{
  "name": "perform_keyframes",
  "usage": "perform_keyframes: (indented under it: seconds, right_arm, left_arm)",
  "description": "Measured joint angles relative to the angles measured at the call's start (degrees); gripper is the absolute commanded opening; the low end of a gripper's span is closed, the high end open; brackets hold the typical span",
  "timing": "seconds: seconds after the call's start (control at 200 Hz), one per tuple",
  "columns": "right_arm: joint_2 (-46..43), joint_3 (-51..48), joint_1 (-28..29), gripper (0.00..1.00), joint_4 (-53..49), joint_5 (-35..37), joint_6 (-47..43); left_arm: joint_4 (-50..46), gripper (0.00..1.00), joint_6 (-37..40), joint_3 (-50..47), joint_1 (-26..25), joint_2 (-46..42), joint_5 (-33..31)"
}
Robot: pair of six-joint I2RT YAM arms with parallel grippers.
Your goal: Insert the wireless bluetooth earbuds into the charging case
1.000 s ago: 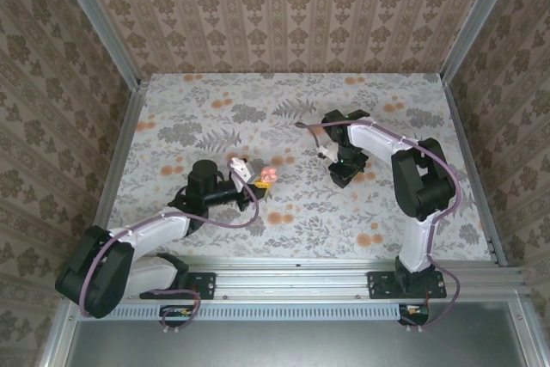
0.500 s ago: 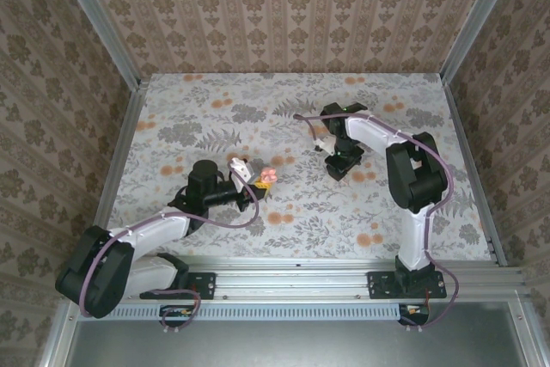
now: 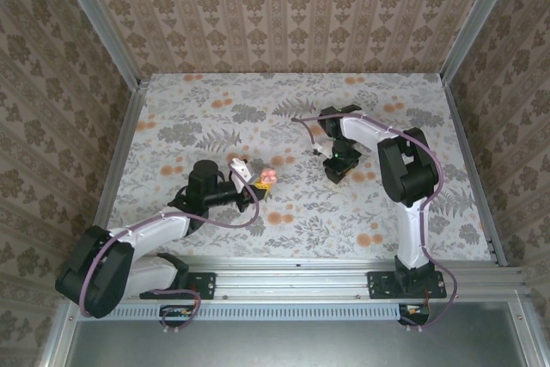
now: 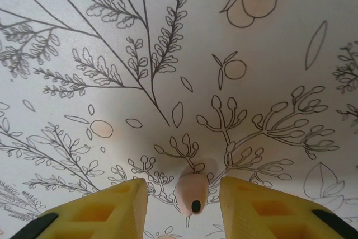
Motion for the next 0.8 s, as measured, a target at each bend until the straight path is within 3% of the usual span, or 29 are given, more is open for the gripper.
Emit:
perform_keyframes:
  seconds: [0.425,0.8]
  right_arm:
    - [0.9,0.5,-0.2,0.25,-0.2,0.1,0.0]
    - [0.9,0.5,-0.8,0.24,-0.2,0.2,0.1]
  left_arm:
    - [0.0,0.14,0.0,0.1,0.0,0.0,0.0]
    - [-1.0,0.14,0.0,1.0,0.0,0.0,0.0]
